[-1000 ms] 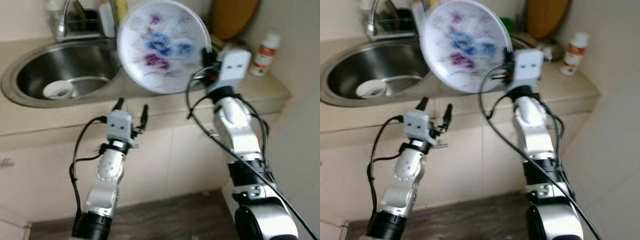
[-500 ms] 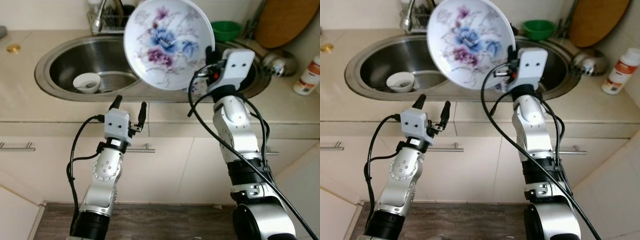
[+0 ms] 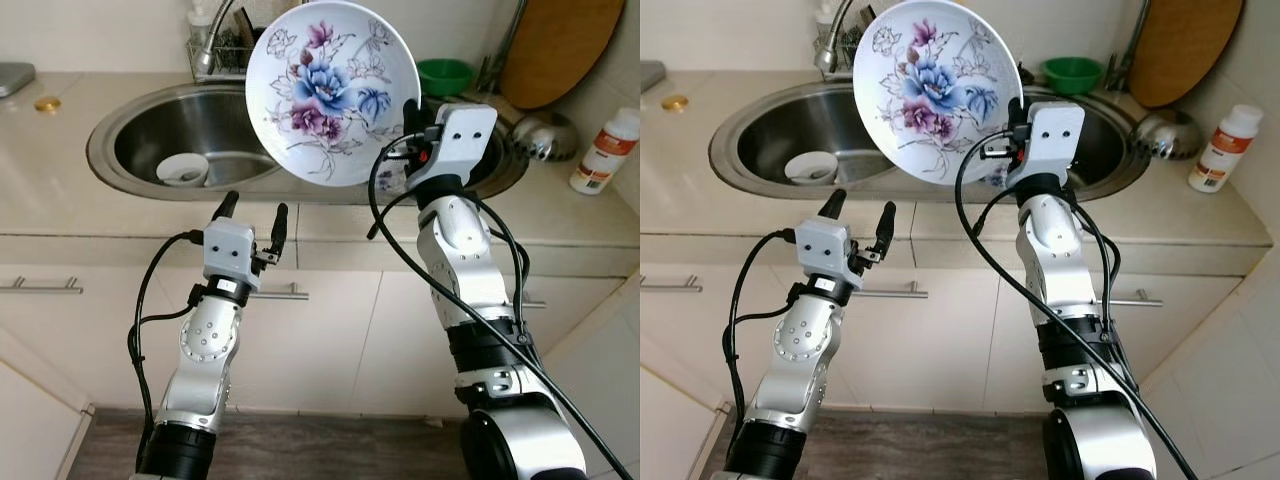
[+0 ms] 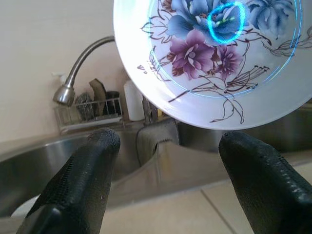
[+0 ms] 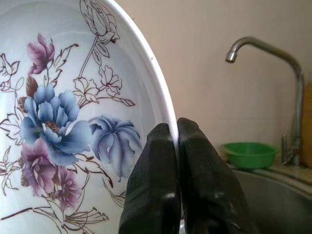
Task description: Kitchen organization
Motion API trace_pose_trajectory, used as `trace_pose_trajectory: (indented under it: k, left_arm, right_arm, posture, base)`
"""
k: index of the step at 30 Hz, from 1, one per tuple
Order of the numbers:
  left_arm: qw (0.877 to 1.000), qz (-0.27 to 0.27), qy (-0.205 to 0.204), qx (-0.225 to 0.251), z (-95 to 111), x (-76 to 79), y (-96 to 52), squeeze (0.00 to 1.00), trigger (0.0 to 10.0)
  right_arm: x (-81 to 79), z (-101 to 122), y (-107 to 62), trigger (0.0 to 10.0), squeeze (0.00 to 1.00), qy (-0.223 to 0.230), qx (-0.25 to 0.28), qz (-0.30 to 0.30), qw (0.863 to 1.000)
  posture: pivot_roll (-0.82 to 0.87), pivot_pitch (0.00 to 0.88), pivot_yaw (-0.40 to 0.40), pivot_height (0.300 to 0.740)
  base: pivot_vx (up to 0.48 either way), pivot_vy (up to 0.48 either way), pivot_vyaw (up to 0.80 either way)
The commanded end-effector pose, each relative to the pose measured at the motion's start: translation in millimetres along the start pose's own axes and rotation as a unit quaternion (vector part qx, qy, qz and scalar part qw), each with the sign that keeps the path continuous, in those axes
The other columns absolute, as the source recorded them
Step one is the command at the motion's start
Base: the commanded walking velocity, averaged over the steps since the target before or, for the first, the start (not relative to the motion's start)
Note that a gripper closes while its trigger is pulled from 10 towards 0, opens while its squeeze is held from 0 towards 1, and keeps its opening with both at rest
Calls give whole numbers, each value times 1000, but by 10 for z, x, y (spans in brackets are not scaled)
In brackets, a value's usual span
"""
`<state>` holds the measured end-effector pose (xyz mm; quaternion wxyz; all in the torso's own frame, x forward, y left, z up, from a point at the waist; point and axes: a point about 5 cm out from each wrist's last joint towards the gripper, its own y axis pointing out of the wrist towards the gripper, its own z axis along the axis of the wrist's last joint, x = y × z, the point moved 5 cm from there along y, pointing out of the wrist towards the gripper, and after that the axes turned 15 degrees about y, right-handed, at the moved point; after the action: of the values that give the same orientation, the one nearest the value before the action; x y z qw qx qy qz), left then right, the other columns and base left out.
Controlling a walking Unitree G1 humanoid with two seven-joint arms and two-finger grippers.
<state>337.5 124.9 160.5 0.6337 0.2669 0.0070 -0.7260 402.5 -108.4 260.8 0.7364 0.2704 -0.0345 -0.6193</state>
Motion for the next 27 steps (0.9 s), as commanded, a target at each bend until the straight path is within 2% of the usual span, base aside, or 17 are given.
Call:
trace_pose_trajectory:
  k: [1,17,23,27]
  left_arm:
    - [1000,3,0,9,45,-12,15,0,10000]
    - [1000,0,2,10,40,0,14,0,10000]
    - [1000,2,4,11,49,-2,22,0,10000]
    - [1000,2,3,12,55,-4,26,0,10000]
  right_arm:
    - [0,105,30,10000,0,-5,21,0,1000]
    - [2,24,7,10000,0,-12,11,-6,1000]
    - [23,-6,1,10000,0,-14,5,-10,1000]
    - [105,-48,12,10000,0,-30,-7,-27,999]
  posture:
    - [-18,0,-21,740]
    - [-14,0,-17,740]
    - [-15,0,-16,740]
    - [-14,0,-17,740]
  base:
    - [319,0,0]
    - [314,0,118]
    - [0,0,0]
    - [0,0,0]
